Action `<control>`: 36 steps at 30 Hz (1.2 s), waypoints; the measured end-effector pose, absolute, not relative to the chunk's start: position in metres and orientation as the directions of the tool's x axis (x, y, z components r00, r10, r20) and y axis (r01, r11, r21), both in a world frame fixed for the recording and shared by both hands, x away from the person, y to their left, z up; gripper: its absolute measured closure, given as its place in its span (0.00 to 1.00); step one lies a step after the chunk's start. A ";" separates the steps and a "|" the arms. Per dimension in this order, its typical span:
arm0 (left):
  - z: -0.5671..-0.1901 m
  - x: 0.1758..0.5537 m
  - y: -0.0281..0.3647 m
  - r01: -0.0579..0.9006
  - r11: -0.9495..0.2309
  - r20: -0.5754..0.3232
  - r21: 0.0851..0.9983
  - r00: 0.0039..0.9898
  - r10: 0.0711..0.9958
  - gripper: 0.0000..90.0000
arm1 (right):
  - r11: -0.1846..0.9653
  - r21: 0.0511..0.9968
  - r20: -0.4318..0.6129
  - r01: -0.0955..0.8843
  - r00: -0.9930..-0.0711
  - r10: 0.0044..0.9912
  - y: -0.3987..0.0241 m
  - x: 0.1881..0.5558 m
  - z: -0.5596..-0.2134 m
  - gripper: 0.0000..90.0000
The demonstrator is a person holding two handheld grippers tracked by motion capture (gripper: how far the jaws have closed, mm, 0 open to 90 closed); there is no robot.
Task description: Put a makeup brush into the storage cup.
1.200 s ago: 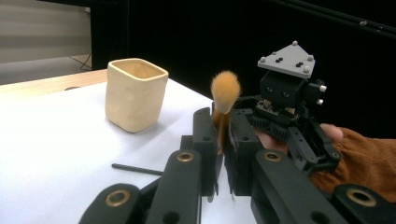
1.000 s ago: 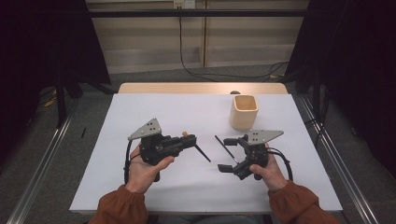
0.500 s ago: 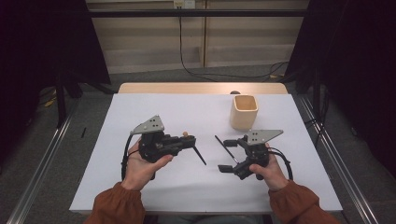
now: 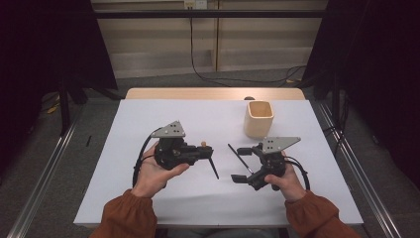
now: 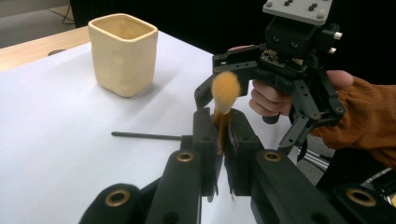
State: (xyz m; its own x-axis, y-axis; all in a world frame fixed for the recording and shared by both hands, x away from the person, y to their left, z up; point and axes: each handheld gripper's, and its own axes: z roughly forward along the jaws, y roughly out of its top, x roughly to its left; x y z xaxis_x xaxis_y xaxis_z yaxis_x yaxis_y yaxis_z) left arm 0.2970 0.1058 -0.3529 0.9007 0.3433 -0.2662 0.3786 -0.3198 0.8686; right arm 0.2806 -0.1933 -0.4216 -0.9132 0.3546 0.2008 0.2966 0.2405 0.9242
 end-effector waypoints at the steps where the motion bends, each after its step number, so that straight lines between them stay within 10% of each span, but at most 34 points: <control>1: -0.353 0.298 0.106 0.381 -0.320 -0.269 0.867 0.900 0.343 0.94 | 0.237 0.925 0.203 0.298 -0.913 0.354 -0.193 0.281 -0.421 0.04; 18: -0.351 0.303 0.103 0.380 -0.321 -0.278 0.868 0.905 0.320 0.94 | 0.207 0.935 0.206 0.288 -0.916 0.345 -0.182 0.280 -0.402 0.05; 36: -0.360 0.305 0.098 0.404 -0.311 -0.303 0.861 0.896 0.324 0.94 | 0.270 0.920 0.211 0.283 -0.940 0.267 -0.162 0.295 -0.406 0.62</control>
State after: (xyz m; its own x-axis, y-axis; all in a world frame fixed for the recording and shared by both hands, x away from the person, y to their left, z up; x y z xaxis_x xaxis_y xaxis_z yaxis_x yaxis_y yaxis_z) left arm 0.3050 0.0976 -0.3596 0.8962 0.3236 -0.3034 0.4036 -0.3109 0.8605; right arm 0.2949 -0.1617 -0.4060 -0.9405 0.2665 0.2110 0.2830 0.2700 0.9203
